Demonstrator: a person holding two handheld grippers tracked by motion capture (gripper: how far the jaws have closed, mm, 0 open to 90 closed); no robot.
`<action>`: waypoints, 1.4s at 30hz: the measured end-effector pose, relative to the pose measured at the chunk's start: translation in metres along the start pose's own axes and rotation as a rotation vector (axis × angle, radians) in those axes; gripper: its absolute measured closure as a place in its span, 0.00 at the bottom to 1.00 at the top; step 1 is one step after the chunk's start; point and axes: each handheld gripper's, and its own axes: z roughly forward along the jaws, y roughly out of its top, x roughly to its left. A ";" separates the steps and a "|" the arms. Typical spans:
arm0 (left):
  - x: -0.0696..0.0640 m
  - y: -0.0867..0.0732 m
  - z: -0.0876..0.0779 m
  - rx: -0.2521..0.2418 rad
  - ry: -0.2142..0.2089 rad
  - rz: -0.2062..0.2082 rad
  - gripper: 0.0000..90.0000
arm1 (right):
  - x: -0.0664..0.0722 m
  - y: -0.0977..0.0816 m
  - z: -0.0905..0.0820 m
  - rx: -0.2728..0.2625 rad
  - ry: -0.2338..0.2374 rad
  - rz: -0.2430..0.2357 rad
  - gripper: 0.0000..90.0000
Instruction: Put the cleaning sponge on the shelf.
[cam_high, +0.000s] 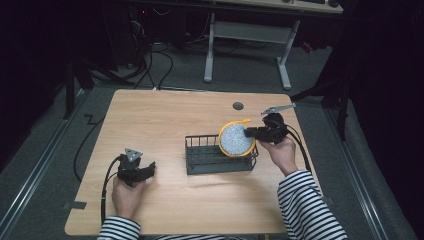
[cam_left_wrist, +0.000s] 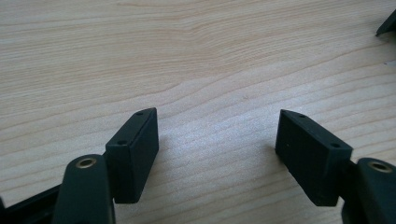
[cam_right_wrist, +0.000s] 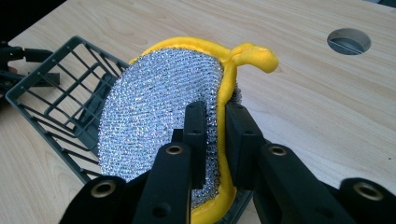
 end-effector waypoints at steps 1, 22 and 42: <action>0.000 0.000 0.000 0.000 0.000 0.000 0.34 | 0.000 0.000 0.000 0.000 0.000 0.000 0.89; 0.000 0.000 0.000 0.000 0.000 0.002 0.34 | 0.009 -0.016 0.007 0.055 -0.027 -0.055 0.87; 0.000 0.000 0.000 0.000 -0.001 0.002 0.34 | -0.010 -0.074 -0.037 -0.157 -0.193 0.089 0.49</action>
